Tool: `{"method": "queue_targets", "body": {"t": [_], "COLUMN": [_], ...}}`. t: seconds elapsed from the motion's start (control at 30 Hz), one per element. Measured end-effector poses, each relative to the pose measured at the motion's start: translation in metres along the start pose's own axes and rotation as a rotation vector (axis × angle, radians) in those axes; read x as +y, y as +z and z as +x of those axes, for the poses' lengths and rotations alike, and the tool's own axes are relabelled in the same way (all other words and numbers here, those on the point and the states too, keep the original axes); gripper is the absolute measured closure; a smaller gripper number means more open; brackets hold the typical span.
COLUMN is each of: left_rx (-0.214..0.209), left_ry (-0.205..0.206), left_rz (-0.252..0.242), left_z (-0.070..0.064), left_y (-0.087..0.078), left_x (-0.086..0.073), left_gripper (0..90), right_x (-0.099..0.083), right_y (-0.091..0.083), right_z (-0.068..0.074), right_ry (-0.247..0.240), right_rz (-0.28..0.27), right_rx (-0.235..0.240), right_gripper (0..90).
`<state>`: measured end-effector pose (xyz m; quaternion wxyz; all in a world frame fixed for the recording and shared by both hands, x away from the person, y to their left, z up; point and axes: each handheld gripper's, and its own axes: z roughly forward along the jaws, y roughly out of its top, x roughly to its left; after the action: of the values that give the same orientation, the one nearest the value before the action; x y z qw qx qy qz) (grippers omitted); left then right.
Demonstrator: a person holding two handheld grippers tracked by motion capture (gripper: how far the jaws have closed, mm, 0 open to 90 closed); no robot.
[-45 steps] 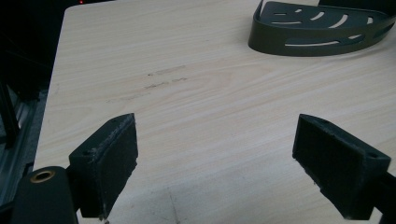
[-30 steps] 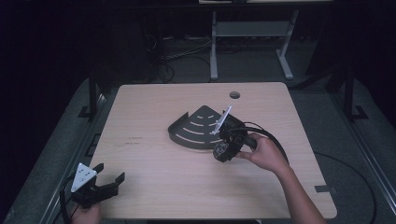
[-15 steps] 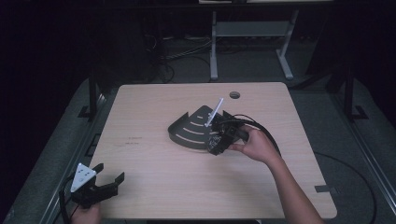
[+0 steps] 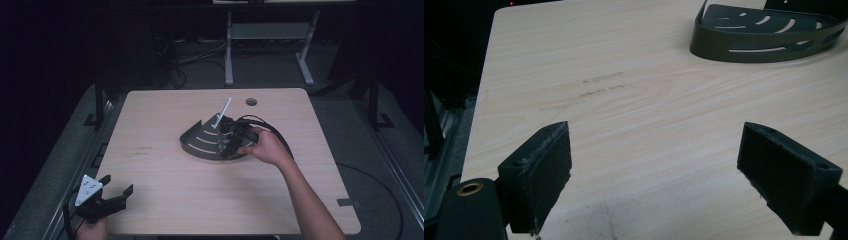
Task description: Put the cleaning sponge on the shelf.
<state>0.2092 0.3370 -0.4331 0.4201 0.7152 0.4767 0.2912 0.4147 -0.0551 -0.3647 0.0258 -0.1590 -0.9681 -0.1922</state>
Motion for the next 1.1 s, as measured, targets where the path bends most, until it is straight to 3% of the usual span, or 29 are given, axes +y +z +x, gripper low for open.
{"method": "queue_targets", "body": {"t": [0.27, 0.43, 0.9, 1.0, 1.1], "left_rx": [-0.002, -0.003, -0.005, -0.003, -0.004], "left_ry": [0.003, 0.004, 0.003, 0.005, 0.007], "left_rz": [-0.003, 0.001, 0.003, 0.004, 0.004], "left_z": [0.0, -0.001, -0.001, -0.001, -0.001], "left_y": [0.0, 0.0, 0.001, 0.001, 0.001], "left_x": [0.0, 0.0, 0.0, 0.0, 0.001], "left_gripper": [13.4, 13.4, 13.4, 13.3, 13.4], "right_x": [0.008, 0.009, 0.008, 0.011, 0.014], "right_y": [-0.002, 0.0, 0.016, 0.017, 0.014], "right_z": [-0.008, -0.015, -0.036, -0.042, -0.047], "right_ry": [0.007, 0.022, 0.071, 0.073, 0.088], "right_rz": [0.01, -0.018, 0.002, 0.043, 0.025], "right_rx": [-0.006, 0.003, 0.013, -0.002, -0.003], "right_gripper": [33.3, 33.4, 33.3, 33.3, 33.3]}}
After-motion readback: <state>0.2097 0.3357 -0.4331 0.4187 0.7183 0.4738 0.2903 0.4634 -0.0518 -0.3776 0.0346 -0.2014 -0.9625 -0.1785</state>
